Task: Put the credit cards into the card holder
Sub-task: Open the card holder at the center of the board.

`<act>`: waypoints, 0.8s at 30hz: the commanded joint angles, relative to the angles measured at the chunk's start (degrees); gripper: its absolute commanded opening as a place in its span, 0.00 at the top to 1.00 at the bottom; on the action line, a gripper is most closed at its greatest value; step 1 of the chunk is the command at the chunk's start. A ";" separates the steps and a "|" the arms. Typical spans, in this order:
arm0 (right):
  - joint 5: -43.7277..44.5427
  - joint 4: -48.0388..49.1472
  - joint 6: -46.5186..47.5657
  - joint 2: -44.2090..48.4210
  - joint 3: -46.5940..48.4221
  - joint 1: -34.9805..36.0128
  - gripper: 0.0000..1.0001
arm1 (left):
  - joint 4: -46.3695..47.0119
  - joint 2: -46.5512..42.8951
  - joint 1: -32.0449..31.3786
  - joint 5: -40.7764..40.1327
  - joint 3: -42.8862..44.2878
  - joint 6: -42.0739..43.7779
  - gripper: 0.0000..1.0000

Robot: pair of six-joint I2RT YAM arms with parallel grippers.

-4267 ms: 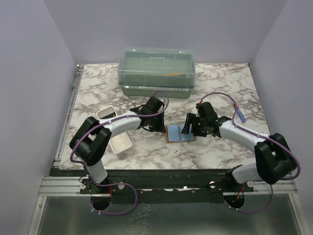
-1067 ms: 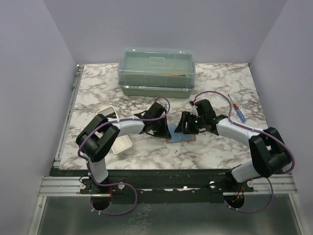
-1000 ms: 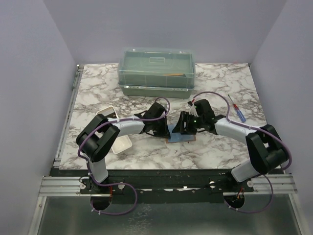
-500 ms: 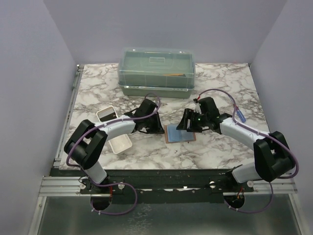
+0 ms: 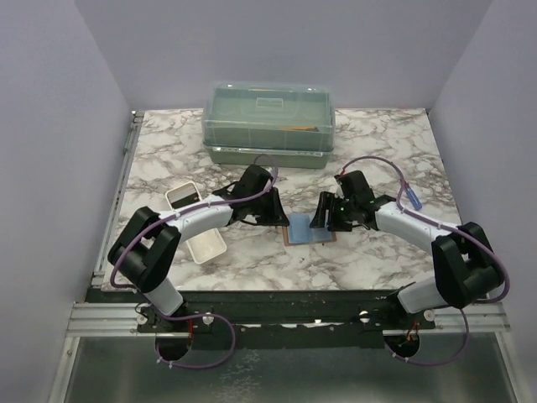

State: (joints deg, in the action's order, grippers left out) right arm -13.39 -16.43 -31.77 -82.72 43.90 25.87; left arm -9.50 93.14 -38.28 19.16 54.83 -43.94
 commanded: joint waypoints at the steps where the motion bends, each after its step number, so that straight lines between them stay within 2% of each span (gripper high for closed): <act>1: 3.31 -0.79 1.16 -1.30 -1.05 0.02 0.33 | 1.39 -1.83 -2.09 4.96 3.10 -0.52 0.86; 8: 0.24 2.44 0.38 -4.13 -1.97 0.06 0.33 | 3.21 1.98 -4.70 4.47 3.97 -1.05 0.87; 13: -4.06 5.51 -0.34 -4.11 -2.60 0.06 0.33 | 1.92 3.89 -4.42 -2.25 2.66 0.34 0.90; 18: -7.81 8.03 -0.74 -5.29 -2.95 0.06 0.33 | 1.15 7.05 -3.72 -4.47 0.94 0.78 0.94; 24: -17.20 13.53 -2.06 -7.74 -3.32 0.06 0.33 | 1.15 8.62 -3.15 -6.50 -0.93 0.49 0.99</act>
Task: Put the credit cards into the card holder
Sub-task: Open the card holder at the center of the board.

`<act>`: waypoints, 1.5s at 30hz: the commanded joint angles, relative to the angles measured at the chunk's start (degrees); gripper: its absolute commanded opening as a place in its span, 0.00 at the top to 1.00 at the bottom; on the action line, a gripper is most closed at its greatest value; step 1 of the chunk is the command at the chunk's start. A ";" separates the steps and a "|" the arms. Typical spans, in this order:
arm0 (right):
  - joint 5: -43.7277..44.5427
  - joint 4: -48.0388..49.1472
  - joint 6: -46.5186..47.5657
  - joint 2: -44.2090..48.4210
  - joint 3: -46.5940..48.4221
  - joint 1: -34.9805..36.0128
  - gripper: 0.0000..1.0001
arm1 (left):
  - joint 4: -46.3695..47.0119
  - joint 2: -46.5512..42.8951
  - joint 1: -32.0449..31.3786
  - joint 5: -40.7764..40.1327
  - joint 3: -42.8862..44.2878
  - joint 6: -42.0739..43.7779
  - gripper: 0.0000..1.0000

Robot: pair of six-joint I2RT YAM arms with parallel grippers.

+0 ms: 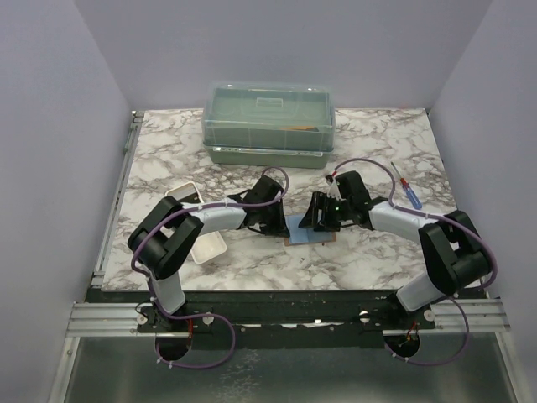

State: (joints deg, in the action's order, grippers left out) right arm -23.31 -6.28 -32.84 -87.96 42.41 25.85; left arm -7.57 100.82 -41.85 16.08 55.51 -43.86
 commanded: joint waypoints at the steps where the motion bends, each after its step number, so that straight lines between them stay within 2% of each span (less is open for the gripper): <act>1: -9.82 4.88 -1.55 -2.52 -1.91 0.08 0.32 | -0.82 1.05 0.64 -3.62 -1.89 0.44 0.99; 5: -15.89 8.44 -2.88 -1.27 -1.50 0.08 0.32 | -0.78 1.40 0.93 -3.76 -2.63 0.42 1.00; 11: 7.33 -8.76 0.49 4.36 2.39 0.07 0.30 | -0.91 1.19 1.32 -3.77 -2.92 0.68 1.00; 15: 12.84 -14.02 1.26 6.24 2.64 0.08 0.29 | -1.03 1.03 1.43 -3.61 -2.87 0.92 1.00; 26: 10.57 -10.85 1.21 4.35 0.84 0.08 0.30 | -1.26 1.21 1.42 -3.24 -2.13 1.05 1.00; 36: 13.49 -11.05 1.99 1.82 0.36 0.08 0.30 | -1.39 1.53 1.42 -3.09 -2.07 1.22 1.00; 45: 8.59 -5.22 1.94 -2.54 -1.43 0.17 0.30 | -1.39 1.70 1.42 -3.13 -2.16 1.37 1.00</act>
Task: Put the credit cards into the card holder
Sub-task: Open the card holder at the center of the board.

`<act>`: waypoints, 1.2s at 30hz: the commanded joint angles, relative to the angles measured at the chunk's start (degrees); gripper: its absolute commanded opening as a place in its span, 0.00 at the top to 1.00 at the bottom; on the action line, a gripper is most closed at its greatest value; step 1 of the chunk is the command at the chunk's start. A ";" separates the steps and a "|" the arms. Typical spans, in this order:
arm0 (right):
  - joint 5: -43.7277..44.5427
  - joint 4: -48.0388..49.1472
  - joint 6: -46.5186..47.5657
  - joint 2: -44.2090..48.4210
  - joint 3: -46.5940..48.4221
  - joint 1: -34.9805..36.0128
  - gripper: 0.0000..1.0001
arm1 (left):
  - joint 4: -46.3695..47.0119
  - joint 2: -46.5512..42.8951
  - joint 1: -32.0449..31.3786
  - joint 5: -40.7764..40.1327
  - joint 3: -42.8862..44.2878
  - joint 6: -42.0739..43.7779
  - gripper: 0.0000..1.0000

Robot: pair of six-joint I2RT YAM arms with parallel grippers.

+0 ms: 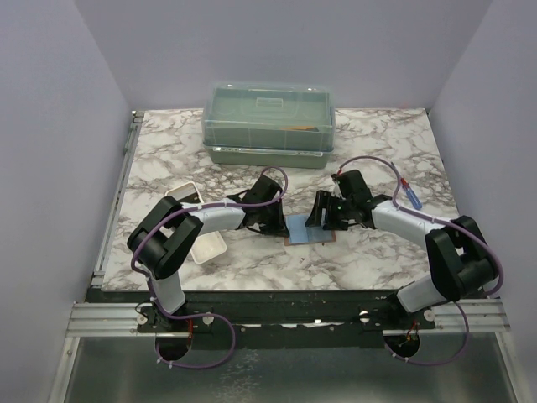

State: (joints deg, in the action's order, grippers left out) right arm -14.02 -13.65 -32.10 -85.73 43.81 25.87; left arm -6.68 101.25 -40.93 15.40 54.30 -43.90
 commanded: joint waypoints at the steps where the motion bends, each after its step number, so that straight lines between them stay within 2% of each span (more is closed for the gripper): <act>1: -2.92 3.51 0.94 -5.32 -3.04 0.18 0.30 | -2.21 1.30 0.51 -2.48 -0.95 1.39 1.00; 7: -14.50 12.79 -3.64 -7.49 -4.86 0.94 0.30 | -2.20 1.71 0.62 -2.57 -1.04 1.36 1.00; 12: -33.44 28.86 -10.87 -7.86 -6.43 0.94 0.30 | -2.20 2.06 0.60 -2.65 -1.04 1.36 1.00; 15: -39.54 35.24 -14.88 -4.38 -7.76 0.89 0.30 | -2.20 1.87 0.60 -2.74 -1.13 1.45 1.00; 17: -37.51 31.08 -13.00 -0.72 -7.07 0.85 0.29 | -2.20 1.69 0.60 -2.74 -1.28 1.44 1.00; 18: -33.82 24.95 -10.68 0.74 -5.80 0.85 0.29 | -2.22 1.64 0.72 -2.74 -1.30 1.46 1.00; 21: -12.45 3.22 -3.60 4.11 -0.23 0.86 0.28 | -2.20 1.41 0.68 -2.70 -1.31 1.45 1.00; 24: 3.72 -7.58 -1.67 5.81 1.69 0.90 0.26 | -2.20 1.17 0.68 -2.50 -1.23 1.43 1.00; 26: 6.48 -10.24 -0.79 6.37 1.52 0.83 0.25 | -2.20 1.06 0.72 -2.33 -1.22 1.47 1.00; 32: 5.06 -9.04 -2.28 7.22 -0.33 0.83 0.24 | -2.35 -0.26 0.75 -0.07 -0.18 1.10 1.00; 36: 5.81 -8.52 -4.89 8.96 -2.02 0.80 0.29 | -3.84 -3.76 0.71 -0.32 0.71 1.20 0.93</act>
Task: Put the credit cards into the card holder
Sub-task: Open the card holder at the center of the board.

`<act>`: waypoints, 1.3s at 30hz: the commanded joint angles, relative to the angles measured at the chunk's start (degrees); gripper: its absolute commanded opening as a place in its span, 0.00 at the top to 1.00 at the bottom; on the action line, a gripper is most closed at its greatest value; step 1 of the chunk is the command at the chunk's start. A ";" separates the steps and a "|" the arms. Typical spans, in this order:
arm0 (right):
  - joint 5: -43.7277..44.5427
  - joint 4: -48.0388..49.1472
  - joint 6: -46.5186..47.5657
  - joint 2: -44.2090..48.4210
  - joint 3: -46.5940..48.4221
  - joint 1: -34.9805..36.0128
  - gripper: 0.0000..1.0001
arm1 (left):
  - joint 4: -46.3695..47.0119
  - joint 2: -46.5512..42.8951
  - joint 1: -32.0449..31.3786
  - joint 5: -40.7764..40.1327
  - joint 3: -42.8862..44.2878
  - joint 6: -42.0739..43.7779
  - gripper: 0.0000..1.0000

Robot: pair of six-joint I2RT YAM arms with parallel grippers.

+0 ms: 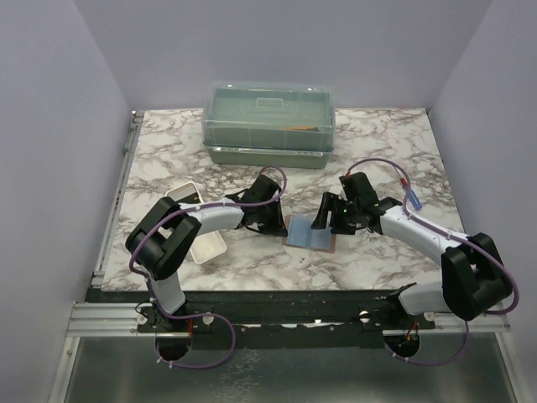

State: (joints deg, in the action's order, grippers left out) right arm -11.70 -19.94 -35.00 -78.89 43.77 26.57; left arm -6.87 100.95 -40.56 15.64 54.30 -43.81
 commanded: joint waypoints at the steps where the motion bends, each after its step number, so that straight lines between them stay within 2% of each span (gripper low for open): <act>1: 3.23 -1.87 -2.24 2.16 -2.40 0.13 0.33 | -3.98 -4.22 0.33 -0.53 1.06 1.10 0.92; 3: 2.85 -1.07 -3.01 2.08 -3.43 0.15 0.41 | -4.35 -5.57 0.35 0.11 1.85 1.00 0.89; 5: 3.10 -0.80 -3.43 1.70 -3.90 0.10 0.44 | -4.30 -6.99 0.26 0.62 2.47 0.48 0.88; 11: 2.12 1.40 -3.91 0.60 -4.88 0.15 0.45 | -3.49 -8.08 -0.52 2.83 4.49 0.90 0.88; 18: 0.62 3.47 -3.93 -1.23 -5.33 0.15 0.46 | -0.91 -4.34 -1.77 4.72 4.23 0.31 0.95; 27: -1.95 5.83 -3.90 -2.56 -5.53 0.14 0.47 | -1.09 1.24 -1.68 -2.27 0.38 0.31 1.00; 39: -6.84 8.47 -2.85 -4.52 -4.46 0.17 0.54 | -1.12 3.91 -1.68 -3.74 -1.70 -0.31 1.00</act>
State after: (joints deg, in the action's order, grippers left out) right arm -15.53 -13.72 -38.37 -81.76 39.24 26.57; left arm -5.39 102.15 -42.02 16.40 54.89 -45.06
